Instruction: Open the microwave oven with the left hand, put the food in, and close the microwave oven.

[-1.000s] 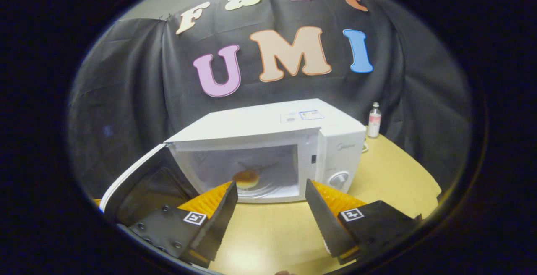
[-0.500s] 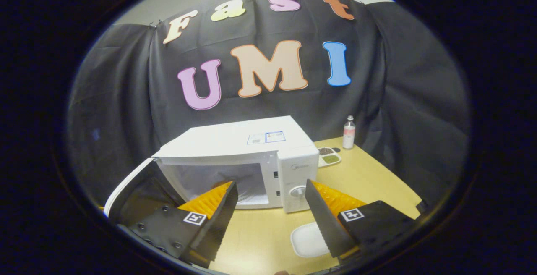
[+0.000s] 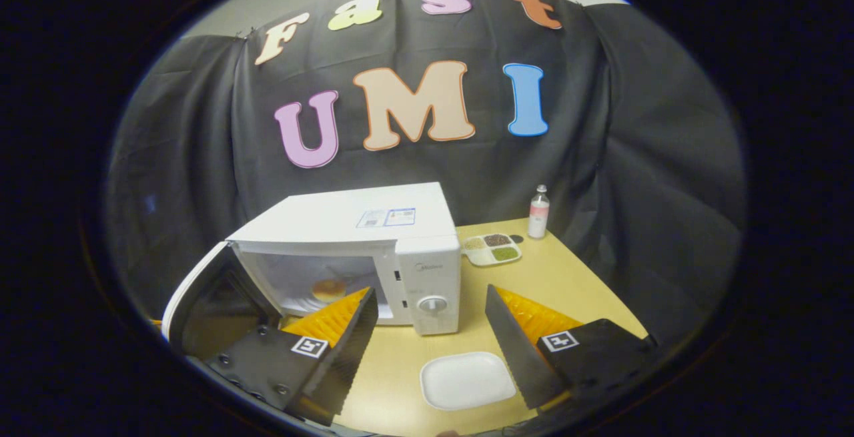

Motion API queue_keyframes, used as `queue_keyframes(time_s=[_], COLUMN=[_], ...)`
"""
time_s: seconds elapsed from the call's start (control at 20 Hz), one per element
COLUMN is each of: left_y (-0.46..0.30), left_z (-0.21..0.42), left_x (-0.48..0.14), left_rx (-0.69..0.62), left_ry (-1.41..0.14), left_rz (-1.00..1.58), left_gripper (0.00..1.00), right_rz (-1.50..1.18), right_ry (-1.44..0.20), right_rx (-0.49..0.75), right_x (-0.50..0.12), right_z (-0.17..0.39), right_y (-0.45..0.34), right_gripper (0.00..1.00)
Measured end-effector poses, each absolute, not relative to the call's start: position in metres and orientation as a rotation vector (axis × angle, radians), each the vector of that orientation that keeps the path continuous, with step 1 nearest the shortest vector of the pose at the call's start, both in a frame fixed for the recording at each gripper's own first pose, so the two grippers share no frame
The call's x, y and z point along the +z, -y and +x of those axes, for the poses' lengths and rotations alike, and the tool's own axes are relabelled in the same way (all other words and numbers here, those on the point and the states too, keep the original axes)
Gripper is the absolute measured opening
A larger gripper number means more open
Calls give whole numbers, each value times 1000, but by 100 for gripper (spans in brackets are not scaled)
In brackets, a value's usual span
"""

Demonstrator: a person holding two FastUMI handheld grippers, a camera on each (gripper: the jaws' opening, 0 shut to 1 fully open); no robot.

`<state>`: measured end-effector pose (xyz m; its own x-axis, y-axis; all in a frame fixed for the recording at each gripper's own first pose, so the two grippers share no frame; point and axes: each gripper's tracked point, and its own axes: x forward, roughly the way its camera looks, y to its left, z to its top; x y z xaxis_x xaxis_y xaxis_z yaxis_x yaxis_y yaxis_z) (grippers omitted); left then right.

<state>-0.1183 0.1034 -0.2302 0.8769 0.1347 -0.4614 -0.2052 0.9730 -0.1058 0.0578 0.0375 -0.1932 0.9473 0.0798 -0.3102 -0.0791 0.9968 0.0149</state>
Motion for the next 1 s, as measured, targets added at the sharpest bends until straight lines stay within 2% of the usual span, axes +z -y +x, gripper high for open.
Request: queue_keyframes(time_s=[1.0], left_y=[55], left_z=[-33], left_x=[-212], left_rx=[-17], left_ry=[-403], left_rz=[-156], left_gripper=[0], right_rz=[52], right_ry=[-329], right_rx=[81], right_x=[-188], right_z=[40], right_y=[51], right_gripper=[91])
